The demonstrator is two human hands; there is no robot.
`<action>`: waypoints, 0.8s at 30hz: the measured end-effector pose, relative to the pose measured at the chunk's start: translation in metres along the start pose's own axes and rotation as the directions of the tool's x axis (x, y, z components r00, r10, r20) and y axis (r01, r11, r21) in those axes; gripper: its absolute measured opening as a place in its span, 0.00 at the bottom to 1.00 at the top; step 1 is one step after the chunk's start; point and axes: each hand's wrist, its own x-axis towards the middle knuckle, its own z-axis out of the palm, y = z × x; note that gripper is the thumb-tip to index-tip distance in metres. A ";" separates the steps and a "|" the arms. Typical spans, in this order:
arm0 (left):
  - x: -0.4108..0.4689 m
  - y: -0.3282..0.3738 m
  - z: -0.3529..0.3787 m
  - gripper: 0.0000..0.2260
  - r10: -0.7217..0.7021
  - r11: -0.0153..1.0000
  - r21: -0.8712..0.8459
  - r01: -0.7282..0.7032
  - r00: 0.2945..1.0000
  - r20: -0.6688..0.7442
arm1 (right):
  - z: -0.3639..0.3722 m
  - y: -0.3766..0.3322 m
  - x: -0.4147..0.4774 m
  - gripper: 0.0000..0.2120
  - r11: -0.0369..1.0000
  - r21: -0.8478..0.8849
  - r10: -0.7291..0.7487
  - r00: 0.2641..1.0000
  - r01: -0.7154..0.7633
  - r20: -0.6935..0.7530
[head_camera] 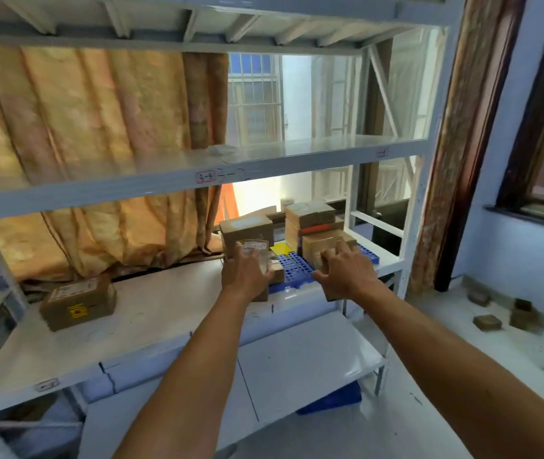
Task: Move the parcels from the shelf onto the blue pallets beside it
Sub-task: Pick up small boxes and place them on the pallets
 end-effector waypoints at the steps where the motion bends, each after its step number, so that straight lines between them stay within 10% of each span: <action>1: 0.002 0.013 0.005 0.32 0.005 1.000 0.004 -0.005 1.000 0.004 | 0.001 0.014 -0.001 0.27 1.000 -0.003 0.006 1.000 -0.006 0.005; 24: 0.087 0.084 0.093 0.28 -0.008 1.000 0.006 0.008 0.999 0.041 | 0.077 0.119 0.070 0.27 0.999 0.020 -0.032 0.989 0.029 0.142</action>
